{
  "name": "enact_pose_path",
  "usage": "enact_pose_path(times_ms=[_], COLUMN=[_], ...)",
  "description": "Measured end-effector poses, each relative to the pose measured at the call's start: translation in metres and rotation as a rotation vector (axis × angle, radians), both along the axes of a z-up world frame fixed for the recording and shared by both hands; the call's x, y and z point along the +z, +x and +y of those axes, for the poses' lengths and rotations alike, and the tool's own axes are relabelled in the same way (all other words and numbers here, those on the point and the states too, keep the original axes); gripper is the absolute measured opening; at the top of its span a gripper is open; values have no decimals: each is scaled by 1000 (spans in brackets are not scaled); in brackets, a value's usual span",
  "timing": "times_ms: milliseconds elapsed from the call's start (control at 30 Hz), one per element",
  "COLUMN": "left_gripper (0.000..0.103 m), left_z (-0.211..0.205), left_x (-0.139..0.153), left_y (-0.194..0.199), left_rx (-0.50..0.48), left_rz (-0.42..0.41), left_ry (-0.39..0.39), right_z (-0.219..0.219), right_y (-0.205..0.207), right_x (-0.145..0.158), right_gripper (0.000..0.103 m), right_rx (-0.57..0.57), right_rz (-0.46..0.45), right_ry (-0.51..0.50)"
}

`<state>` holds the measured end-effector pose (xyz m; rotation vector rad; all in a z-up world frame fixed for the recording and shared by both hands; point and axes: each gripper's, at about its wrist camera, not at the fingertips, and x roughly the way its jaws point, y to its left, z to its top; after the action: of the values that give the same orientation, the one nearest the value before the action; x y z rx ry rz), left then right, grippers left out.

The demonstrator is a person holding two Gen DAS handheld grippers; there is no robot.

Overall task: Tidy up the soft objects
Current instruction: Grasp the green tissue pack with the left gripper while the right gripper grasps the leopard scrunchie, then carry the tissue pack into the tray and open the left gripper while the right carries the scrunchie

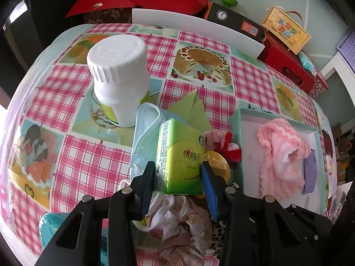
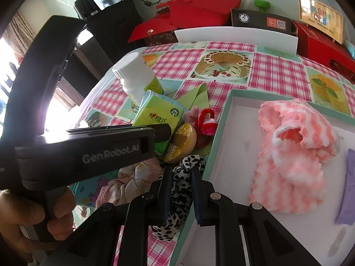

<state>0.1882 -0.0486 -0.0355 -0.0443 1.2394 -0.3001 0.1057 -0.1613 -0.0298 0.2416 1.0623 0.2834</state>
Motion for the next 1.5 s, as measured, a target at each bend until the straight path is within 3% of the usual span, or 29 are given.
enact_pose_path(times_ms=[367,800,1500], left_gripper=[42,41,41], left_z=[4,8,27], left_x=[7,19,97], left_y=[-5,-7,-32], left_rx=[13,20,46], left_rz=[-9,-51,-277], left_ry=[-23,-47,-126], right_z=[-1,-3,-14], right_y=[0,-3,-27], right_x=[0,8,75], right_gripper=[10,7,7], right_rx=[0,-7,-43], right_rz=[0,-26,-241], right_ry=[8,17,42])
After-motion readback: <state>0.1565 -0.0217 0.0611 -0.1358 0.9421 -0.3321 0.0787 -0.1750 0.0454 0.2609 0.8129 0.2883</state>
